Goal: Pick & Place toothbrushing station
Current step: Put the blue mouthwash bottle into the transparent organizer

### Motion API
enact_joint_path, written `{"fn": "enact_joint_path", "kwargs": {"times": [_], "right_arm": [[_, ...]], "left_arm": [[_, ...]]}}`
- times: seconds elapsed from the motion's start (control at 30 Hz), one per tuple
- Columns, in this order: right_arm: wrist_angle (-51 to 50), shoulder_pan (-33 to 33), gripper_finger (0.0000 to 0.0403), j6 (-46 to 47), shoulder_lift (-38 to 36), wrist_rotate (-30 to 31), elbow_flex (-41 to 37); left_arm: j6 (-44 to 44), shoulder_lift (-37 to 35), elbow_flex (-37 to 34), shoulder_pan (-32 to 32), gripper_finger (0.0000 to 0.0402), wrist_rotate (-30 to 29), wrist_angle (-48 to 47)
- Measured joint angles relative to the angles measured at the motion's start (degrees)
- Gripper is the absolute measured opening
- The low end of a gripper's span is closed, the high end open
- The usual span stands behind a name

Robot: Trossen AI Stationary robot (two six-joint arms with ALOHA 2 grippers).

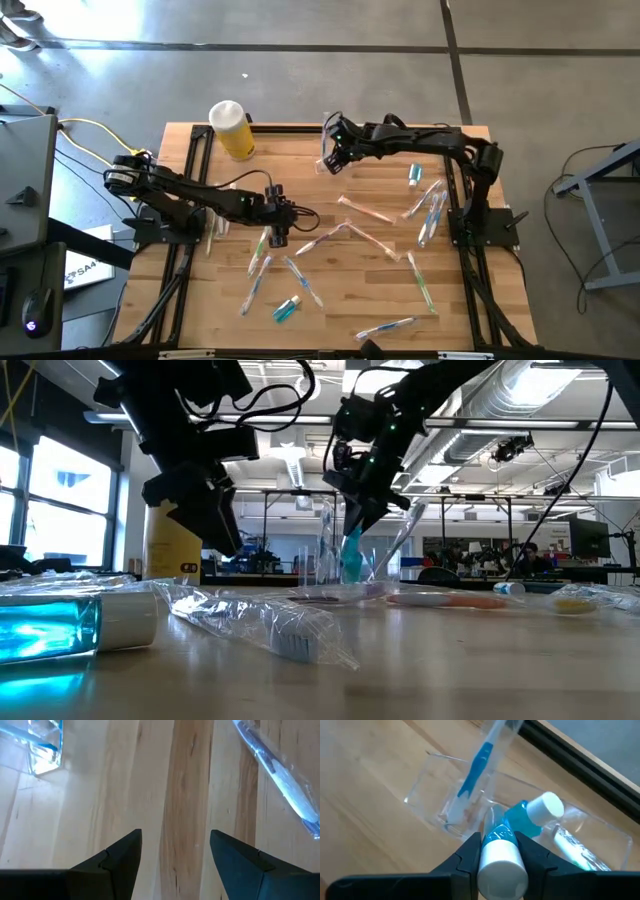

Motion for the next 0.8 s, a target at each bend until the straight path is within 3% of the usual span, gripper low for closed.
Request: {"fn": "enact_joint_path", "kwargs": {"times": [0.73, 0.8], "right_arm": [[-6.81, -0.95, 0.0083, -0.46, -0.28, 0.30, -0.04], [-6.81, -0.95, 0.0098, -0.47, -0.28, 0.30, -0.04]], "left_arm": [[1.31, 0.00, -1.51, 0.00, 0.0228, 0.35, 4.59], [1.34, 0.00, -1.51, 0.00, 0.0228, 0.40, 4.54]]}}
